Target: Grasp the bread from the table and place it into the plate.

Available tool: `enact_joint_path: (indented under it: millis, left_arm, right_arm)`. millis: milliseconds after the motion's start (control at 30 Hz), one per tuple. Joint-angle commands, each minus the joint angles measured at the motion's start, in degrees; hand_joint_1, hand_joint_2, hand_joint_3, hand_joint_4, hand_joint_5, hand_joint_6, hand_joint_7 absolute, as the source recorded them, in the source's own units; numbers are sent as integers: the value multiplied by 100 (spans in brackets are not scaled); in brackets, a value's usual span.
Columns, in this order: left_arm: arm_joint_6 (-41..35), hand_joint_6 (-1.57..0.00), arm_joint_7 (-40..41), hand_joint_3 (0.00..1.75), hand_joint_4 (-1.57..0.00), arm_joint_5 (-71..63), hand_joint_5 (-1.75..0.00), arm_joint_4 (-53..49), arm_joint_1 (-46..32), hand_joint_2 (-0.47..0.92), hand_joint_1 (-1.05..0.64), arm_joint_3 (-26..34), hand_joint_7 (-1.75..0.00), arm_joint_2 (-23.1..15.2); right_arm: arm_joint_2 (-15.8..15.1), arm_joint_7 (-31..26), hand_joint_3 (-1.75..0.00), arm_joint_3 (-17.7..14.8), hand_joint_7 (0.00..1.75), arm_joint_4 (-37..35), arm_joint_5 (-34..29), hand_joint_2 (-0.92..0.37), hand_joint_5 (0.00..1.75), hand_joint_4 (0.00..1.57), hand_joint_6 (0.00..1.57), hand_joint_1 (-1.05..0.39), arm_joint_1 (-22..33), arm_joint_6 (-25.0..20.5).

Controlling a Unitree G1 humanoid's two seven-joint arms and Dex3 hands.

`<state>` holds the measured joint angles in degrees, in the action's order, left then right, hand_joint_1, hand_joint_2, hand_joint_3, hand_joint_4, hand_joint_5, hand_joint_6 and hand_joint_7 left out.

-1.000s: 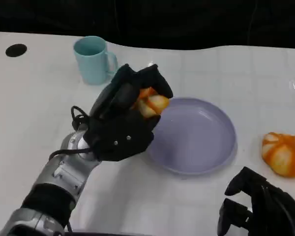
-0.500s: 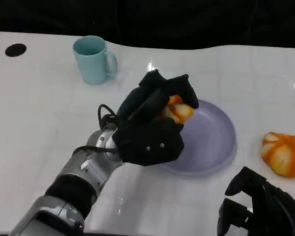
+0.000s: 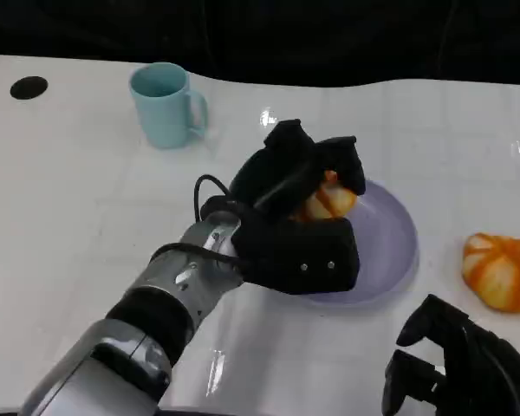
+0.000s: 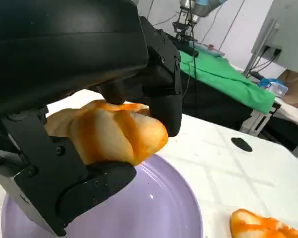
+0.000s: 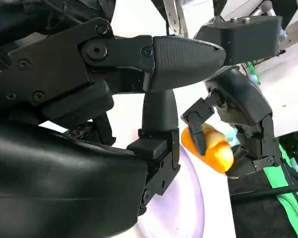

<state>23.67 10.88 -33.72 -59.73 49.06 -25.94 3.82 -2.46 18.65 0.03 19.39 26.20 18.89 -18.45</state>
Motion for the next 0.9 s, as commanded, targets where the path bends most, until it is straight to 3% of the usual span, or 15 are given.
enact_joint_path:
  millis: [33, 67, 167, 267, 433, 667, 900]
  left_arm:
    - [-72, -55, -488, 45, -45, 40, -125, -57, 179, 84, -26, -79, -48, -73]
    - [-58, -48, -602, 39, -31, 8, -117, -70, 201, 88, -31, -128, -36, -111]
    - [-134, -31, -863, 36, -8, -59, -82, -57, 249, 92, -46, -243, -17, -182]
    - [-364, -19, -1102, 45, -1, -198, -48, 37, 293, 92, -62, -396, -8, -237]
    - [-556, -8, -1515, 60, 0, -171, -16, 92, 322, 92, -82, -443, -2, -252]
    - [-629, -5, -1804, 71, 0, -144, -1, 203, 306, 92, -98, -454, -1, -336]
    - [-510, -3, -2035, 72, 0, 153, 0, 620, 10, 92, -98, -219, 0, -545]
  right_arm:
    - [1, -13, -52, -6, 175, 41, 44, -92, 175, 76, 47, -52, 13, 28]
    - [5, -19, -52, -1, 175, 42, 38, -92, 175, 76, 47, -51, 12, 27]
    - [2, -18, -53, 12, 175, 40, 20, -92, 175, 76, 47, -51, 12, 33]
    - [5, -13, -53, 19, 175, 57, 27, -92, 175, 76, 47, -51, 22, 40]
    - [12, -57, -54, 21, 175, 68, 8, -92, 175, 76, 47, -51, 34, 38]
    - [12, -34, -53, 22, 175, 41, 10, -92, 175, 76, 47, -51, 25, 87]
    - [20, -40, -52, 34, 175, 27, 6, -92, 175, 76, 47, -52, 8, 96]
